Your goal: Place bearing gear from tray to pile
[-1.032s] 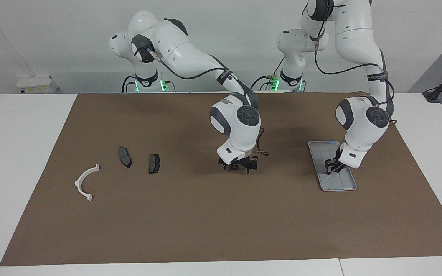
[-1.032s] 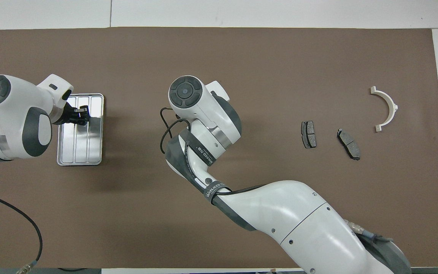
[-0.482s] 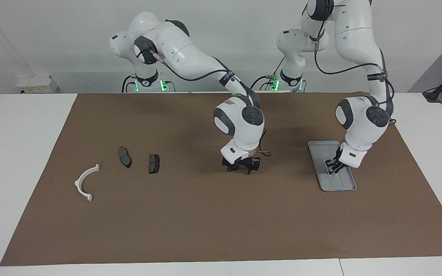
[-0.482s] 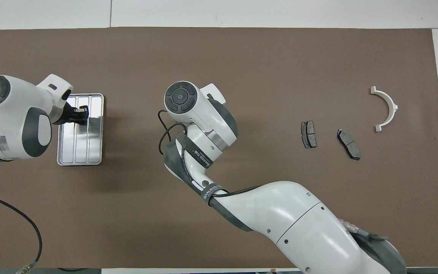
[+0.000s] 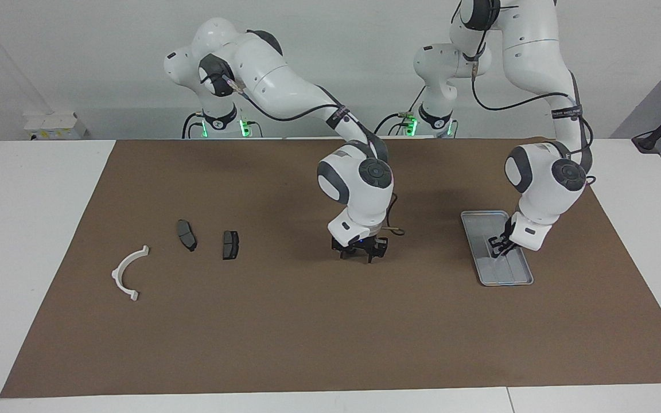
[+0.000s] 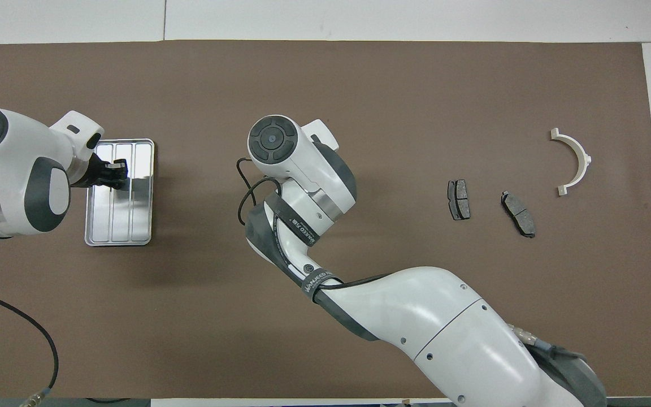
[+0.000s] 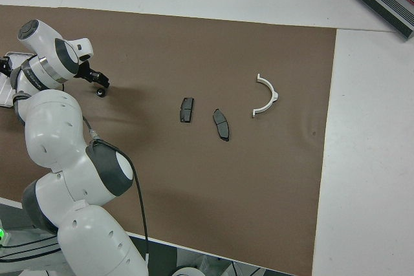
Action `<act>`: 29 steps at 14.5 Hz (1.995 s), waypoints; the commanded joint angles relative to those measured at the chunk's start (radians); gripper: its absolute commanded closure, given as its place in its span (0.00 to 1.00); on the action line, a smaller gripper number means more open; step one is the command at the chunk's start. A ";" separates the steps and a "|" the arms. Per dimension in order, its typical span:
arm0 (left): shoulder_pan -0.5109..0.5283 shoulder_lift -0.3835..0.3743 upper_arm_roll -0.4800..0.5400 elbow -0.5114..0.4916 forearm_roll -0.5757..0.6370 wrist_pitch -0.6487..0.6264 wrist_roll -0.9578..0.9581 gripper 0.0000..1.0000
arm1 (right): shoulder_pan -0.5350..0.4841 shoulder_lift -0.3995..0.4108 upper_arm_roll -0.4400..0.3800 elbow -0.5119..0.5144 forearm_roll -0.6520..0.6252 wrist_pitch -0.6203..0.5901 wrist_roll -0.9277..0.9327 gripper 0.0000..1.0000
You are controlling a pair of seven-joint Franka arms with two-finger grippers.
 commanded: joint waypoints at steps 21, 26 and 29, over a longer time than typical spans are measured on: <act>0.007 -0.021 -0.004 0.080 0.001 -0.105 -0.100 1.00 | -0.018 -0.005 0.024 -0.055 0.056 0.004 0.043 0.16; 0.007 -0.021 -0.002 0.083 0.001 -0.105 -0.102 1.00 | -0.018 -0.025 0.033 -0.063 0.061 -0.027 0.045 0.16; 0.009 -0.019 -0.002 0.086 0.001 -0.106 -0.102 1.00 | -0.019 -0.037 0.044 -0.063 0.061 -0.055 0.043 0.24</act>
